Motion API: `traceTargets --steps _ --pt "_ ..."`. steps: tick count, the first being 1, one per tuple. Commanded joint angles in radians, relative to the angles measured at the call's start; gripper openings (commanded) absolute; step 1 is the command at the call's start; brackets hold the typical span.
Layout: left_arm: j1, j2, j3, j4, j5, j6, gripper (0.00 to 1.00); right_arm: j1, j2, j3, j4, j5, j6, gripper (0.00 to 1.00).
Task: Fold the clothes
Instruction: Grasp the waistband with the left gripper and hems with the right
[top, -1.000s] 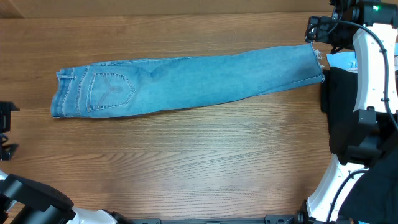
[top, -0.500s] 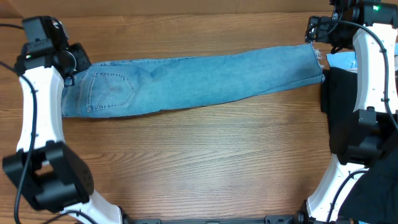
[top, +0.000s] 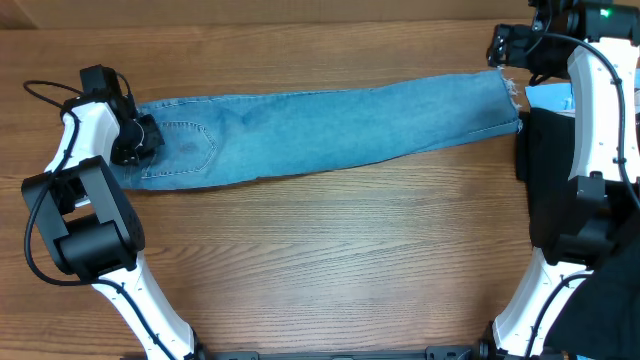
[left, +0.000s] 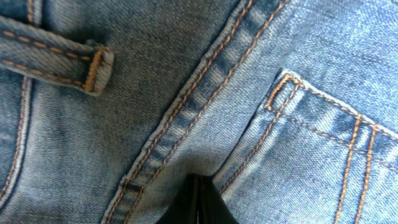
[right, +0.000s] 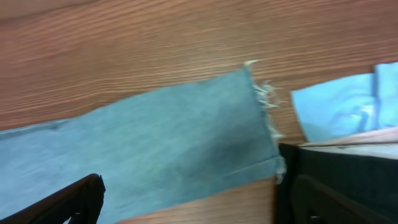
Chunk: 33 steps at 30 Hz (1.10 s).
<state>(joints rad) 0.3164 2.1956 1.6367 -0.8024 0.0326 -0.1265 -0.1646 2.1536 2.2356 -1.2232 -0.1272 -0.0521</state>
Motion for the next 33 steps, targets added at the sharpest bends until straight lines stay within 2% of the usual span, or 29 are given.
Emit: traceTargets --steps 1,2,3,5,6,8,11,19,25,29,33 --pt "0.004 0.034 0.005 0.003 0.016 0.018 0.04 -0.003 -0.005 0.007 0.01 -0.172 0.005 1.0" --pt "0.004 0.034 0.005 0.003 0.016 0.018 0.04 -0.001 0.0 0.006 -0.002 -0.225 0.005 0.97" --pt "0.004 0.034 0.005 0.004 0.016 0.018 0.04 0.002 0.004 -0.007 -0.014 -0.217 0.005 0.74" --pt "0.004 0.034 0.005 0.024 0.017 -0.003 0.04 0.013 0.014 -0.112 0.006 -0.186 0.005 0.15" --pt "0.004 0.034 0.005 0.026 0.018 -0.01 0.04 0.015 0.017 -0.182 0.039 -0.164 0.005 0.04" --pt "0.004 0.034 0.005 0.026 0.015 -0.008 0.04 0.016 0.017 -0.362 0.192 -0.063 0.032 0.04" --pt "0.005 0.034 0.005 0.027 0.008 -0.008 0.04 0.013 0.017 -0.52 0.383 -0.036 0.033 0.04" --pt "0.005 0.034 0.004 0.04 -0.022 -0.008 0.04 0.014 0.018 -0.595 0.66 0.067 0.026 0.04" --pt "0.004 0.034 0.004 0.064 -0.045 -0.008 0.04 0.013 0.109 -0.595 0.653 0.122 0.026 0.04" --pt "0.011 0.035 0.004 0.072 -0.244 -0.009 0.04 -0.003 0.177 -0.596 0.636 0.192 0.026 0.04" --pt "0.072 0.043 0.003 0.092 -0.279 -0.021 0.04 -0.073 0.183 -0.596 0.562 0.288 0.026 0.04"
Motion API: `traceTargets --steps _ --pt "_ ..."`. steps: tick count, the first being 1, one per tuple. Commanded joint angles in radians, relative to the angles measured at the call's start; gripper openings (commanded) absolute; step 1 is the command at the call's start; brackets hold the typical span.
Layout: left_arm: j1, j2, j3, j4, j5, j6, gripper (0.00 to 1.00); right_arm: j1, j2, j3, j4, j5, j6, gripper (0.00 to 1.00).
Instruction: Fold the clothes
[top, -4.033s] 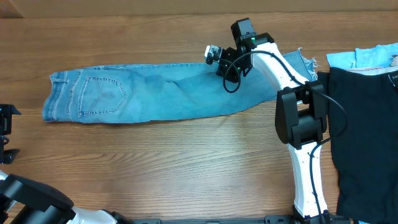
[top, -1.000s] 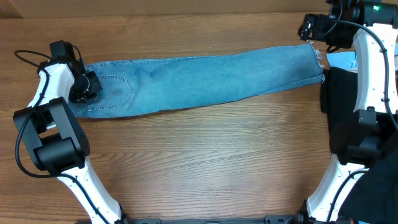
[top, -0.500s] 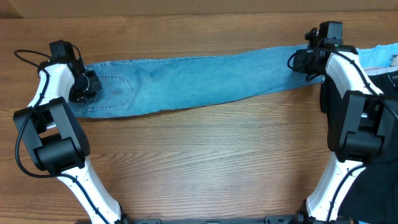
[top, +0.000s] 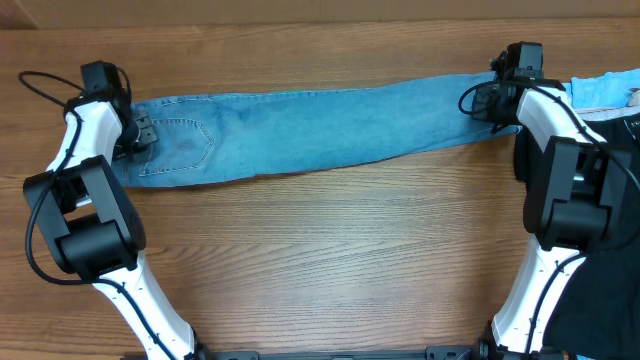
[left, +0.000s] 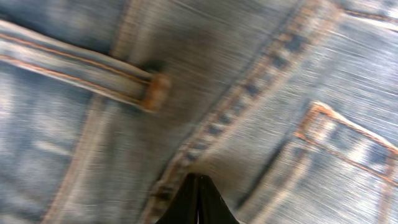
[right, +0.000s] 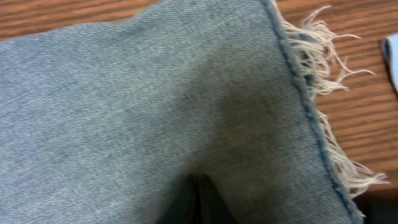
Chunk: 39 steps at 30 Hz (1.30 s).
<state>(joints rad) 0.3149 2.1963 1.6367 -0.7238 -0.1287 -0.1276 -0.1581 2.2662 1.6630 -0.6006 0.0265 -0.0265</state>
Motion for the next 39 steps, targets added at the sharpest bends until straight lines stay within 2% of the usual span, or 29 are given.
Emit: traceTargets --steps 1,5,9,12,15,18,20,24,28,33,36,39 --pt "0.09 0.05 0.003 0.019 -0.113 -0.031 0.04 -0.106 0.07 -0.023 -0.08 0.129 0.001 0.04" --pt "0.143 0.077 0.003 0.045 -0.077 -0.032 0.04 -0.165 0.07 -0.023 -0.091 0.015 0.001 0.04" --pt "0.138 0.064 0.074 0.016 -0.094 0.023 0.04 -0.161 0.069 -0.009 -0.098 0.007 -0.006 0.04" --pt "0.105 -0.009 0.271 -0.076 -0.043 0.021 0.04 -0.139 0.053 0.151 -0.237 -0.09 -0.006 0.04" --pt "0.05 -0.066 0.372 -0.194 0.141 0.007 0.04 -0.076 0.037 0.313 -0.404 -0.218 -0.006 0.04" --pt "-0.023 -0.057 0.331 -0.36 0.247 -0.031 0.04 0.038 0.02 0.347 -0.485 -0.454 -0.006 0.04" --pt "-0.068 -0.056 0.232 -0.317 0.253 -0.056 0.04 0.114 0.025 0.337 -0.509 -0.51 -0.006 0.04" --pt "-0.106 -0.056 0.009 -0.13 0.252 -0.064 0.04 0.257 0.026 0.259 -0.45 -0.42 -0.006 0.04" --pt "-0.106 -0.056 -0.138 -0.037 0.176 -0.076 0.04 0.314 0.037 0.064 -0.264 -0.404 -0.006 0.04" --pt "-0.078 -0.056 -0.233 0.035 -0.079 -0.075 0.04 0.276 0.037 -0.019 -0.259 -0.165 -0.006 0.04" --pt "-0.002 -0.056 -0.234 0.041 -0.097 -0.074 0.04 0.211 0.037 -0.019 -0.274 -0.079 -0.006 0.04" --pt "0.082 -0.056 -0.234 0.058 -0.1 -0.058 0.04 0.136 0.037 -0.019 -0.265 -0.079 -0.006 0.04"
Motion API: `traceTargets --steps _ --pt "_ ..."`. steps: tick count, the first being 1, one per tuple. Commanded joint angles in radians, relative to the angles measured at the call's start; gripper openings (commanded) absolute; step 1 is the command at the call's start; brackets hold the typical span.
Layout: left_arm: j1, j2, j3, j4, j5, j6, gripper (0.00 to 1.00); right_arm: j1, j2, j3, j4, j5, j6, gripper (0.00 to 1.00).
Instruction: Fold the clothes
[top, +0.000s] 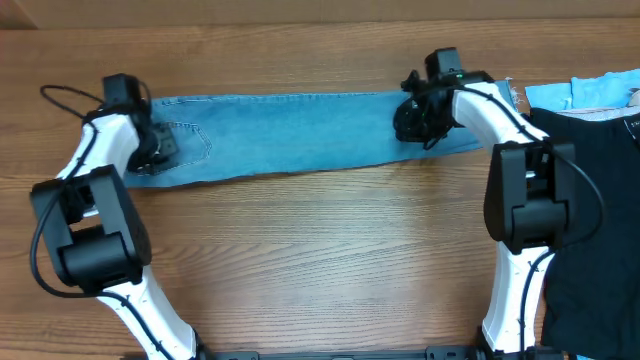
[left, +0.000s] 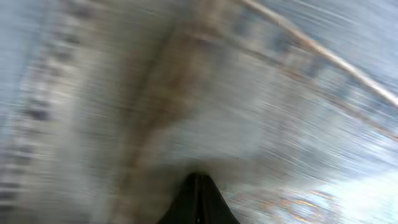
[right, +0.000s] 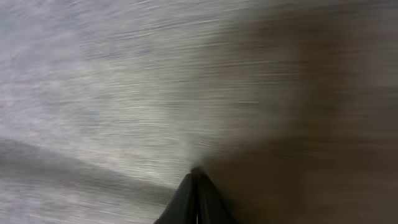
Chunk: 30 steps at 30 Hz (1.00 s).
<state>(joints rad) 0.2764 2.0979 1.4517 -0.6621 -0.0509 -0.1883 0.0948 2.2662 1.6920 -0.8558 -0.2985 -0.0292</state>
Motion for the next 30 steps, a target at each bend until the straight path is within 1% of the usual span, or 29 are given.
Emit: traceTargets --steps 1,5,8,10,12,13,15,17,20,22,25,27,28,30 --pt "0.144 0.042 -0.048 0.01 -0.177 0.018 0.04 -0.148 0.037 -0.048 -0.008 0.245 -0.004 0.04" --pt "0.169 0.042 -0.039 0.041 -0.176 0.035 0.04 -0.206 0.037 -0.048 -0.009 0.241 -0.004 0.04" --pt "0.135 0.006 0.048 -0.011 -0.103 0.035 0.04 -0.206 0.037 -0.048 -0.006 0.215 -0.003 0.04" --pt "0.074 -0.063 0.156 -0.079 -0.043 0.024 0.04 -0.206 0.037 -0.048 -0.002 0.177 -0.003 0.04" --pt "-0.008 -0.144 0.249 -0.175 0.072 0.024 0.04 -0.206 0.037 -0.048 -0.002 0.138 -0.002 0.04" --pt "-0.049 -0.18 0.269 -0.202 0.114 0.024 0.04 -0.206 0.037 -0.048 -0.002 0.127 0.001 0.04" --pt "-0.154 -0.228 0.27 -0.249 0.138 -0.011 0.04 -0.206 0.037 -0.048 -0.002 0.086 0.001 0.04" --pt "-0.264 -0.204 0.266 -0.315 0.211 -0.014 0.04 -0.206 0.037 -0.048 -0.002 0.072 0.0 0.04" --pt "-0.409 -0.125 0.246 -0.309 0.214 -0.018 0.04 -0.206 0.037 -0.048 -0.005 0.068 0.001 0.04" --pt "-0.472 -0.05 0.246 -0.319 0.22 -0.01 0.04 -0.206 0.037 -0.048 -0.005 0.036 0.001 0.04" --pt "-0.536 0.083 0.246 -0.334 0.236 -0.01 0.04 -0.206 0.037 -0.048 -0.009 0.019 0.0 0.04" --pt "-0.554 0.13 0.246 -0.355 0.261 -0.01 0.04 -0.206 0.037 -0.048 -0.009 0.019 0.0 0.04" --pt "-0.56 0.158 0.246 -0.39 0.285 -0.011 0.04 -0.206 0.037 -0.048 -0.009 0.019 0.0 0.04" --pt "-0.561 0.198 0.246 -0.418 0.277 -0.015 0.04 -0.206 0.037 -0.048 -0.005 0.019 0.0 0.04"
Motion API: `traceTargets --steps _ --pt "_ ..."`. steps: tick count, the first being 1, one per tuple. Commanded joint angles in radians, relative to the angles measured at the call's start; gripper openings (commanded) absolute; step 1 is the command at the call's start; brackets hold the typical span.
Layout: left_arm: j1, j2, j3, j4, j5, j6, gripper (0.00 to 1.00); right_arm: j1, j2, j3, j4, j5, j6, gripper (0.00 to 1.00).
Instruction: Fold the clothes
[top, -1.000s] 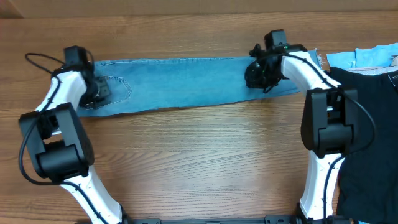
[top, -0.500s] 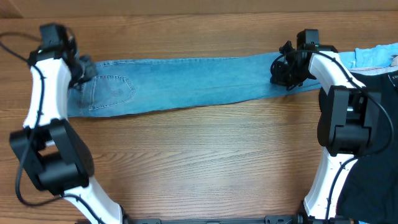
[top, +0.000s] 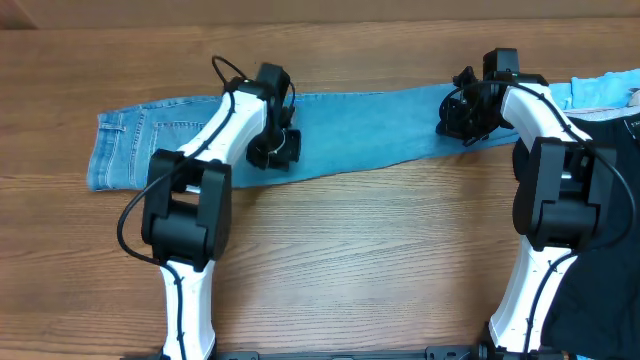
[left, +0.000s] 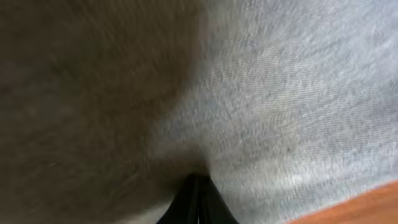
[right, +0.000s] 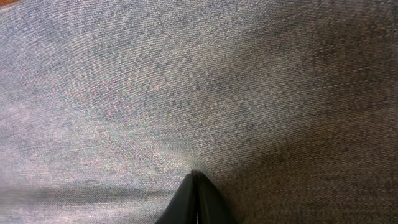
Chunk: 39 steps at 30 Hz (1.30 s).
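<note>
A pair of blue jeans (top: 350, 125) lies stretched across the far side of the table, waist end (top: 115, 150) at the left. My left gripper (top: 272, 150) sits on the middle of the jeans at their near edge. Its fingers are shut with the tips (left: 198, 183) in the denim (left: 280, 93). My right gripper (top: 462, 115) is near the hem end, also shut, tips (right: 196, 180) pressed into the denim (right: 186, 74). The hem itself is hidden under the right arm.
A black garment (top: 625, 150) and a light blue one (top: 600, 90) lie at the right edge. The wooden table (top: 350, 260) stretches out in front of the jeans. A strip of wood (left: 367, 202) shows beside the left gripper.
My left gripper was at the waist end and is now at the middle of the jeans. The right gripper has moved right, toward the hem. The jeans lie longer, their waist end further left.
First my left gripper was shut at the waistband and the right one hung open beyond the hem. Then the right was shut on the hem end. Later it was further left and the jeans lay shorter. Now they are stretched out again.
</note>
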<state>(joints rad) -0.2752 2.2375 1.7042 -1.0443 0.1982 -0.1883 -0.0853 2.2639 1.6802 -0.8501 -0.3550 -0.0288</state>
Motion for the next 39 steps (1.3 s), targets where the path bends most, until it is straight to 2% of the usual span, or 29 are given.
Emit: traceTargets --steps 1,3,6,10,12,18,20,22,25,28,29,31,36,39 --pt "-0.003 0.098 -0.006 -0.033 0.018 -0.014 0.04 -0.026 0.039 -0.037 -0.01 0.075 0.0 0.04" --pt "0.011 0.121 -0.005 -0.032 0.015 -0.014 0.04 -0.026 0.039 -0.037 -0.013 0.069 0.0 0.04" --pt "0.033 0.068 0.105 -0.096 -0.017 -0.007 0.04 -0.026 0.039 -0.037 -0.014 0.069 0.0 0.04" --pt "0.084 -0.061 0.268 -0.064 -0.288 -0.099 0.04 -0.026 0.038 -0.035 -0.017 0.068 0.0 0.04" --pt "0.13 -0.058 0.274 -0.045 -0.34 -0.104 0.04 -0.026 0.035 -0.012 -0.042 0.06 0.0 0.04" --pt "0.332 0.009 0.252 -0.055 -0.332 -0.107 0.04 -0.031 0.031 0.298 -0.275 0.061 0.026 0.04" --pt "0.388 0.024 0.25 -0.084 -0.33 -0.107 0.04 -0.039 0.031 0.392 -0.33 0.067 0.026 0.12" --pt "0.45 0.046 0.229 -0.095 -0.319 -0.108 0.04 -0.07 0.031 0.464 -0.373 0.069 0.026 0.32" --pt "0.501 0.077 0.179 -0.065 -0.321 -0.109 0.04 -0.103 0.031 0.464 -0.394 0.073 0.026 0.39" --pt "0.566 0.118 0.155 -0.027 -0.348 -0.112 0.04 -0.137 0.031 0.464 -0.386 0.158 0.026 0.61" --pt "0.598 0.121 0.155 -0.025 -0.368 -0.111 0.04 -0.151 0.032 0.464 -0.383 0.183 0.019 0.77" --pt "0.653 0.121 0.155 -0.015 -0.41 -0.103 0.04 -0.171 0.033 0.464 -0.382 0.181 -0.019 0.85" --pt "0.78 0.121 0.155 0.047 -0.356 -0.023 0.04 -0.179 0.036 0.464 -0.311 0.179 -0.031 0.85" --pt "0.787 0.121 0.159 0.055 -0.264 0.009 0.11 -0.179 0.037 0.438 -0.257 0.166 -0.031 0.82"
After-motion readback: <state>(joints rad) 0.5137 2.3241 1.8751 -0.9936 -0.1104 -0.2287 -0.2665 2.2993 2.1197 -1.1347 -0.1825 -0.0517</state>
